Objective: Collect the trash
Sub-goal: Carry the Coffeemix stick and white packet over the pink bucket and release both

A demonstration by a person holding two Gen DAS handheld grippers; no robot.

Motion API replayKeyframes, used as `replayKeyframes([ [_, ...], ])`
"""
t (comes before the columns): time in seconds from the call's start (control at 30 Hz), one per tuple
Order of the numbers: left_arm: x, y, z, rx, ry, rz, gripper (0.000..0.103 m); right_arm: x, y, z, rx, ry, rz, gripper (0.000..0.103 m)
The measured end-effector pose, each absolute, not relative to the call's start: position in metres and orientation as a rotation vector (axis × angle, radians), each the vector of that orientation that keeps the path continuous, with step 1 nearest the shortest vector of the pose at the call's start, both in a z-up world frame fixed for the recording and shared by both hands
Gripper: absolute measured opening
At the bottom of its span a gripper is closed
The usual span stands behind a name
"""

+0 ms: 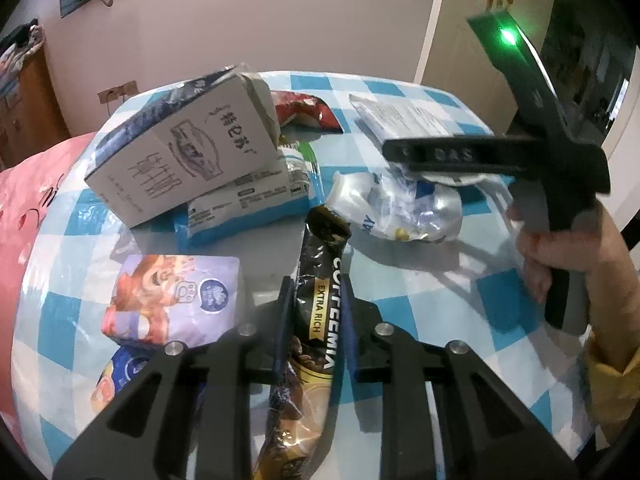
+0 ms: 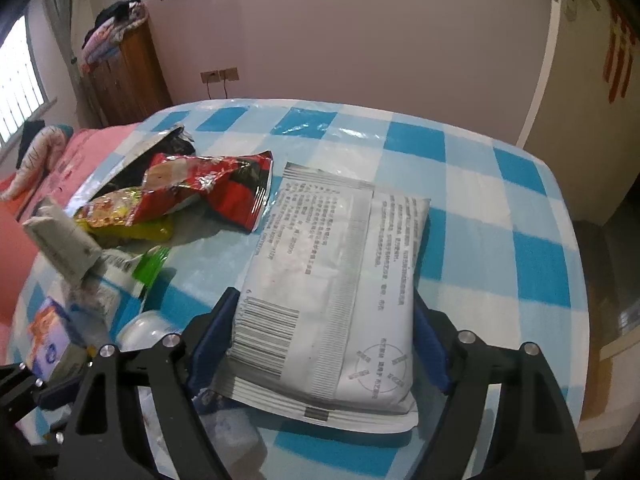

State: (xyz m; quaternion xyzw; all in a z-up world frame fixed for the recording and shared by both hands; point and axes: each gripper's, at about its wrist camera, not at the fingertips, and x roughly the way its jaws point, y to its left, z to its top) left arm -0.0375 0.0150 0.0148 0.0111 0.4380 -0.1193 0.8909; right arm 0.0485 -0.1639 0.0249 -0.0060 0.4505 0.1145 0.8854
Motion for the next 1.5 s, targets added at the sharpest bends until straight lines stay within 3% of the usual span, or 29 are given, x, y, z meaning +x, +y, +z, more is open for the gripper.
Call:
replayKeyframes([
  [0.77,-0.079,0.066,0.104,0.005,0.728,-0.164,0.023,-0.023,-0.146,0.093,-0.003,0.821,0.297,0.079],
  [1.5,-0.123,0.189,0.169,-0.041,0.593,0.105,0.023,-0.061,0.002,0.164,-0.152,0.746,0.599,0.079],
])
